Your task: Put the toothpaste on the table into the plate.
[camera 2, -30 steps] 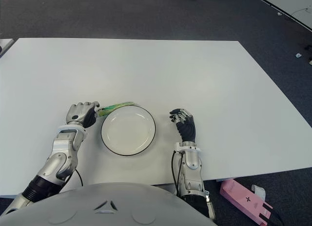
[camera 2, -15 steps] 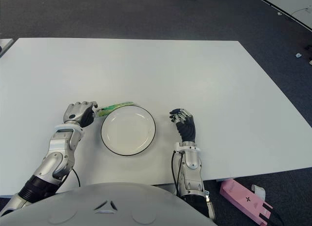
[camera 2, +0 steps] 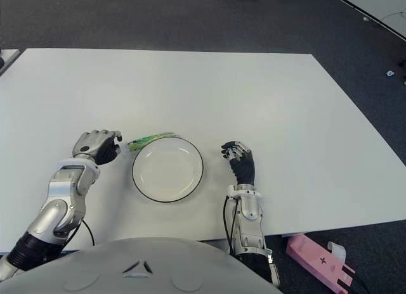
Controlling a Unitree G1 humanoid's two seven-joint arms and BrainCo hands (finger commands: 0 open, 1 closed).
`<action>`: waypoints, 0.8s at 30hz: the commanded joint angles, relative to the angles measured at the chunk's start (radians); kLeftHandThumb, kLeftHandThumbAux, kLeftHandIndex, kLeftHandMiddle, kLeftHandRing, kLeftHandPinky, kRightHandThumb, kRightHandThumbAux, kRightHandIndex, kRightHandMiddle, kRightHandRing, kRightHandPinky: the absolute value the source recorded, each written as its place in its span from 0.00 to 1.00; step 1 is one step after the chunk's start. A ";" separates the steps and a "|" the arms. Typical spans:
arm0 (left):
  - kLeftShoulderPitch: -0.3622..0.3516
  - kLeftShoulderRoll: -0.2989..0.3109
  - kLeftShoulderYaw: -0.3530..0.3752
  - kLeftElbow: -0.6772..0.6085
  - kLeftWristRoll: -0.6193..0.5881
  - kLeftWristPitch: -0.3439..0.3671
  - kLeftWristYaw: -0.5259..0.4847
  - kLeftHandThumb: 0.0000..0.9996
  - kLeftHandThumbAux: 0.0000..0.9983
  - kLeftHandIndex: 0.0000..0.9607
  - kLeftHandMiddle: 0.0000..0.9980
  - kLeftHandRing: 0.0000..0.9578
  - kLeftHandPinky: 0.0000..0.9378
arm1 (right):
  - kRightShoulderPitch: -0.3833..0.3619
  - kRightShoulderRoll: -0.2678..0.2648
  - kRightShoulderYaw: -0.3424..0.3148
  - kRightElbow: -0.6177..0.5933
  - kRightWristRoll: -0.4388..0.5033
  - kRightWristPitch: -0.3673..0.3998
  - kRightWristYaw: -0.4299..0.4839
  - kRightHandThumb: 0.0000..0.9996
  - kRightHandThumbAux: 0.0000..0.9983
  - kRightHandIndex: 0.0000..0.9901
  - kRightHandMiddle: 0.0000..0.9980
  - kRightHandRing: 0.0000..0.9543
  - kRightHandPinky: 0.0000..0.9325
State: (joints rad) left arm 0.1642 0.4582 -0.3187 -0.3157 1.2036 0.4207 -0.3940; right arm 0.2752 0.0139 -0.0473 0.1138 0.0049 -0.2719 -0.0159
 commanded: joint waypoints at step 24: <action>-0.063 0.079 0.030 -0.006 0.043 -0.081 -0.108 0.44 0.23 0.00 0.10 0.08 0.11 | 0.007 0.007 0.005 0.022 -0.005 0.004 -0.008 0.71 0.73 0.43 0.48 0.50 0.50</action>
State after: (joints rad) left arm 0.1186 0.5218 -0.2890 -0.3166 1.2479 0.3560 -0.4579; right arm 0.2756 0.0158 -0.0445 0.1157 0.0011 -0.2751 -0.0206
